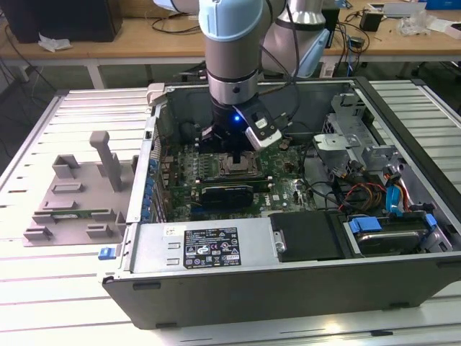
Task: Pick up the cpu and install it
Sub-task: 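Install the second cpu locking lever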
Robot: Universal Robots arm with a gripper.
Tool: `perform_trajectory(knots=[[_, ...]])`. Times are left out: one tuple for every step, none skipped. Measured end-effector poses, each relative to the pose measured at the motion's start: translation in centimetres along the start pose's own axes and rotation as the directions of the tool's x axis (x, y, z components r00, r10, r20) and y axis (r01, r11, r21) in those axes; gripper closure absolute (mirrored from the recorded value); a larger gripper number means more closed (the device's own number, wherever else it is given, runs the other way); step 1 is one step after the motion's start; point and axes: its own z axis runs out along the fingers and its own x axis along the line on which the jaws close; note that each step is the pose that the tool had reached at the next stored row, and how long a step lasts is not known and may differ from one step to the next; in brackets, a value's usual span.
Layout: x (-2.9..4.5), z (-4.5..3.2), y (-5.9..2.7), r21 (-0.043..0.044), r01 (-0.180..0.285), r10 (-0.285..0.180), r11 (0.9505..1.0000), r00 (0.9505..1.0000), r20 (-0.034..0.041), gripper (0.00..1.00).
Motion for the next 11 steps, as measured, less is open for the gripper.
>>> perform_trajectory(knots=[[-0.11, 0.02, 0.11, 0.0000, 0.000, 0.000, 1.0000, 1.0000, 0.0000, 0.89], [-0.17, 0.03, 0.18, -0.0001, 0.000, 0.000, 1.0000, 1.0000, 0.0000, 0.89], [-0.18, -0.02, 0.21, 0.0001, 0.000, 0.000, 1.0000, 1.0000, -0.0001, 0.89], [-0.20, -0.11, 0.24, 0.0000, 0.000, 0.000, 1.0000, 1.0000, -0.0001, 0.89], [-0.21, -0.21, 0.27, -0.0001, 0.000, 0.000, 1.0000, 1.0000, 0.0000, 0.89], [-0.22, -0.44, 0.31, -0.0003, 0.000, 0.000, 1.0000, 1.0000, 0.0001, 0.89], [-0.22, -0.43, 0.31, -0.0003, 0.000, 0.000, 1.0000, 1.0000, 0.0001, 0.89], [-0.22, -0.45, 0.31, -0.0002, 0.000, 0.000, 1.0000, 1.0000, 0.0000, 0.89], [-0.22, -0.45, 0.31, -0.0002, 0.000, 0.000, 1.0000, 1.0000, 0.0000, 0.89], [-0.22, -0.46, 0.31, -0.0001, 0.000, 0.000, 1.0000, 1.0000, 0.0000, 0.89], [-0.22, -0.46, 0.31, -0.0002, 0.000, 0.000, 1.0000, 1.0000, 0.0000, 0.89]])
